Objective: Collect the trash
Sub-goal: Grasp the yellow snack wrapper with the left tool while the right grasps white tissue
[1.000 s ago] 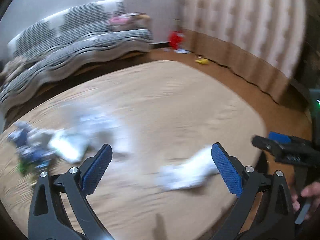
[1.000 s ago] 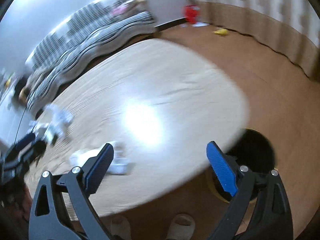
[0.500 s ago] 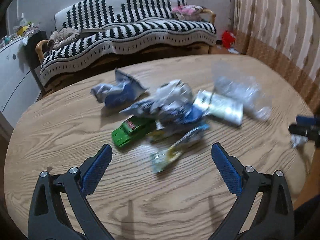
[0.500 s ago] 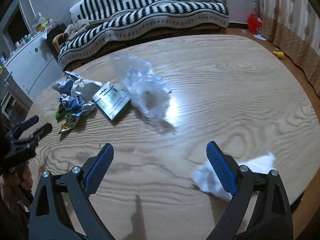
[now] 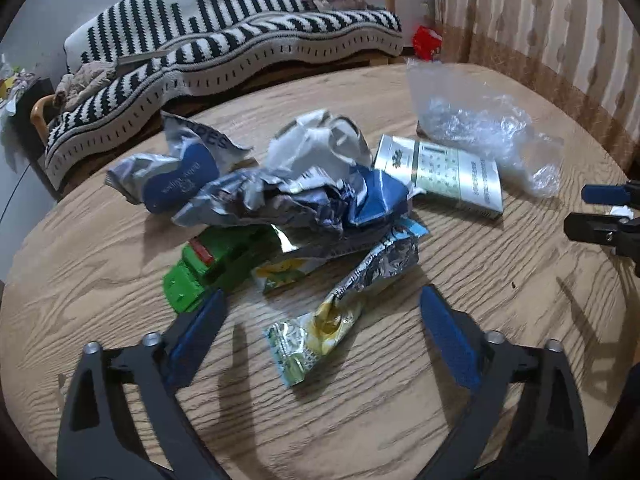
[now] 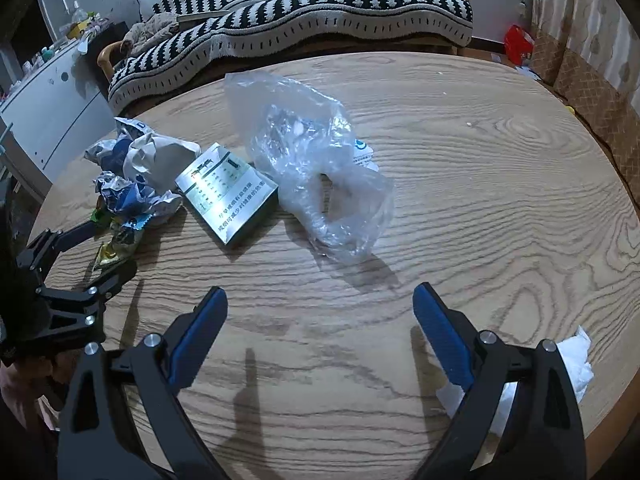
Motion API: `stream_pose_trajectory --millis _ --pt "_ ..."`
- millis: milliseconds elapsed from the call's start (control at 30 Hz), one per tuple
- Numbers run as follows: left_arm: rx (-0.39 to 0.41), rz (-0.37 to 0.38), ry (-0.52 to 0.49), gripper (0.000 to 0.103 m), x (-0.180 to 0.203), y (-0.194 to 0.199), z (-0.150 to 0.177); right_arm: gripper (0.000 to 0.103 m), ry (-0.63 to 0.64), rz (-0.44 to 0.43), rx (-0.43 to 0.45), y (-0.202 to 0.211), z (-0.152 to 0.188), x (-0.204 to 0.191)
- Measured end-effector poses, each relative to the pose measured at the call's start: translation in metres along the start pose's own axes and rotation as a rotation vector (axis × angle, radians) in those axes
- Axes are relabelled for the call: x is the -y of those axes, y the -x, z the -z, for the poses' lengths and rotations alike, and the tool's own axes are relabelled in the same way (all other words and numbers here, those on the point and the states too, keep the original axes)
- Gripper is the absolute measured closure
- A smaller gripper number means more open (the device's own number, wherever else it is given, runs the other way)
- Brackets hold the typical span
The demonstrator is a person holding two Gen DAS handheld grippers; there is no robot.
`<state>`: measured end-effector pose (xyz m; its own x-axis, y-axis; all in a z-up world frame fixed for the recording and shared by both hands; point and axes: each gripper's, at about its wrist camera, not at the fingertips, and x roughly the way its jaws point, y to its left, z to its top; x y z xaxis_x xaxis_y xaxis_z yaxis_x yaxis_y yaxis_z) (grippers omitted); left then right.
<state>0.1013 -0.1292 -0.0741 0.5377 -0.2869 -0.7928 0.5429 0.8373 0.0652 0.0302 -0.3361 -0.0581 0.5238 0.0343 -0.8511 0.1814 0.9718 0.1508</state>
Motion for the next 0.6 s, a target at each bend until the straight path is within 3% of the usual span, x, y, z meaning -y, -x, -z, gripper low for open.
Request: stream_pose_trajectory --millis 167,200,267,333,600 --pt "-0.010 0.020 0.028 0.054 0.002 0.004 0.002 0.012 -0.003 -0.005 0.004 0.002 -0.001 0.003" --pt "-0.009 0.020 0.024 0.066 0.004 0.006 0.003 0.012 -0.003 -0.004 0.005 0.003 0.000 0.004" --pt "-0.014 0.017 0.018 0.070 0.007 0.009 0.005 0.012 -0.004 0.002 0.013 0.007 0.001 0.009" --pt "-0.004 0.022 0.013 0.090 0.009 0.015 0.006 0.012 -0.002 0.010 0.017 0.010 0.004 0.013" --pt "0.026 0.027 0.064 0.091 0.014 0.046 -0.001 0.012 -0.001 0.061 0.014 0.027 0.024 0.051"
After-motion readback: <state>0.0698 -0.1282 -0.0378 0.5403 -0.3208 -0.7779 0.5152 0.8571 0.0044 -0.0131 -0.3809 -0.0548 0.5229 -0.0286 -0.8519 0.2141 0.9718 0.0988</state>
